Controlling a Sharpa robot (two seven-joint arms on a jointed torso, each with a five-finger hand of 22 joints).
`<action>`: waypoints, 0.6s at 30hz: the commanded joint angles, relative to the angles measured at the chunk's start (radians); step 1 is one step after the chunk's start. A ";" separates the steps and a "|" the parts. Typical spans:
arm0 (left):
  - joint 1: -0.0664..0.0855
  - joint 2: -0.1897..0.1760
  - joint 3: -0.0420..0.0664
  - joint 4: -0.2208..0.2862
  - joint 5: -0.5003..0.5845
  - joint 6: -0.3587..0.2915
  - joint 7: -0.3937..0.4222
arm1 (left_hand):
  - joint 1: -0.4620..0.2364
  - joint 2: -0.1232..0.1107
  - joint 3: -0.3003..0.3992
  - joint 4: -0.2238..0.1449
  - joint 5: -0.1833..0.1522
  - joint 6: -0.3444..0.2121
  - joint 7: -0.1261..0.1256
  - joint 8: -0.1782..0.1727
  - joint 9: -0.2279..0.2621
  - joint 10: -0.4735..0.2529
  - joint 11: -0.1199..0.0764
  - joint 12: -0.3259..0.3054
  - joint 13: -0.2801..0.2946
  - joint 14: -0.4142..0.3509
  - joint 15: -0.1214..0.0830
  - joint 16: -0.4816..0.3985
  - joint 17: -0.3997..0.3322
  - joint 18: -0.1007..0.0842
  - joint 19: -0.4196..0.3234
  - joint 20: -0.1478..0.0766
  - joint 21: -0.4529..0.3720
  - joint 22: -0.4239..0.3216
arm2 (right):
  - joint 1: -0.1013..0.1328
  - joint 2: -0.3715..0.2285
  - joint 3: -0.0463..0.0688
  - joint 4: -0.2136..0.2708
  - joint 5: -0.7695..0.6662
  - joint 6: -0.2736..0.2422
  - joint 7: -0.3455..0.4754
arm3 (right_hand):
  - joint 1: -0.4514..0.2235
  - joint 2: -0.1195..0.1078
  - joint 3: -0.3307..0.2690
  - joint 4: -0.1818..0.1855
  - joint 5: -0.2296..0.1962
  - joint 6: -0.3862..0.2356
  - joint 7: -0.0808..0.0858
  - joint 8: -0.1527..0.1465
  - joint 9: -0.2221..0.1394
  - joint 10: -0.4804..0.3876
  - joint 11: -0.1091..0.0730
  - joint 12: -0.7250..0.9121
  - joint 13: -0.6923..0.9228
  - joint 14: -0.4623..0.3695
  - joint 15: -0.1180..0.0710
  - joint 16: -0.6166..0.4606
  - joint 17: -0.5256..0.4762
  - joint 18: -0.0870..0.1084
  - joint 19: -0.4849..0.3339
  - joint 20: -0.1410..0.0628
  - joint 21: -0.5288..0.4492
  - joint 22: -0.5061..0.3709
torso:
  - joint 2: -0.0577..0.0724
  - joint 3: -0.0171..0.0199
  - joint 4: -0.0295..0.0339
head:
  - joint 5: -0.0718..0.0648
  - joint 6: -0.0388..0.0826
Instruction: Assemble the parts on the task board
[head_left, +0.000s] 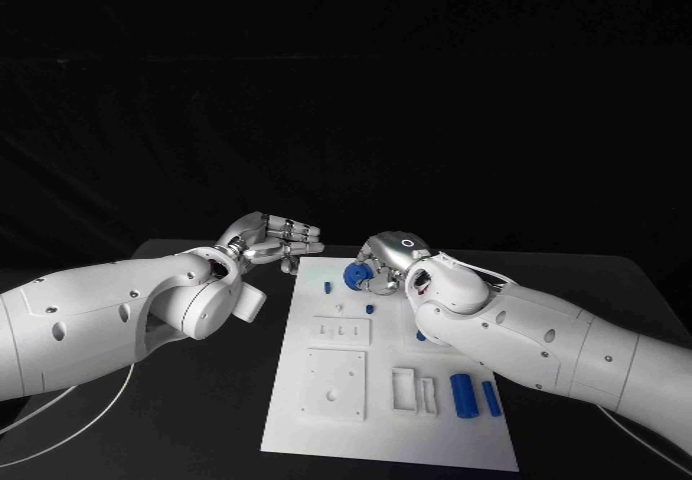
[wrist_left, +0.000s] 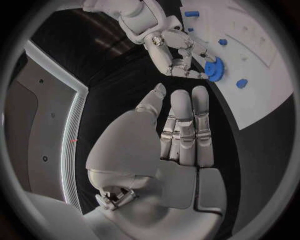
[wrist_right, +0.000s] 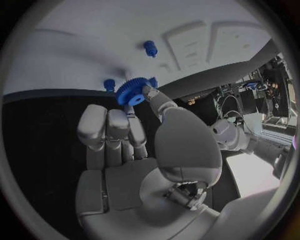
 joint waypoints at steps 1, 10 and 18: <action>0.002 0.003 0.001 0.002 0.001 0.014 0.014 | 0.005 0.001 0.002 -0.004 0.006 -0.001 0.005 -0.001 0.000 0.000 0.001 0.003 0.001 0.006 0.002 0.004 0.001 -0.003 0.008 0.000 -0.006 0.001 | -0.003 0.006 -0.002 -0.010 -0.028 0.004 0.008 | 0.001 -0.008 -0.001 0.003 0.005 0.060 -0.012 0.002 0.001 0.001 -0.002 -0.005 0.035 0.000 -0.007 -0.002 -0.001 -0.008 0.064 -0.005 -0.004 0.067 | 0.000 0.0002 0.0010 | -0.001 -0.004; 0.002 -0.002 0.001 0.005 -0.001 0.012 0.013 | 0.005 0.001 0.002 -0.004 0.006 -0.001 0.005 -0.001 0.000 0.000 0.001 0.003 0.001 0.006 0.002 0.004 0.001 -0.003 0.008 0.000 -0.006 0.001 | -0.008 0.020 -0.010 -0.034 -0.056 0.003 0.005 | 0.001 -0.009 -0.002 0.002 0.001 0.054 -0.010 0.002 0.000 -0.002 -0.001 -0.012 0.031 0.000 -0.007 -0.004 -0.003 -0.007 0.064 -0.004 -0.007 0.065 | 0.000 0.0004 -0.0019 | -0.008 -0.009; 0.002 -0.005 0.001 0.005 -0.001 0.010 0.013 | 0.005 0.001 0.002 -0.004 0.006 -0.001 0.005 -0.001 0.000 0.000 0.001 0.003 0.001 0.006 0.002 0.004 0.001 -0.003 0.008 0.000 -0.006 0.001 | -0.011 0.023 -0.013 -0.047 -0.064 0.005 0.002 | -0.001 -0.011 -0.002 0.002 -0.001 0.052 -0.010 0.001 0.000 -0.004 -0.001 -0.017 0.026 -0.001 -0.006 -0.009 -0.007 -0.007 0.063 -0.003 -0.012 0.062 | 0.000 0.0010 -0.0031 | -0.012 -0.010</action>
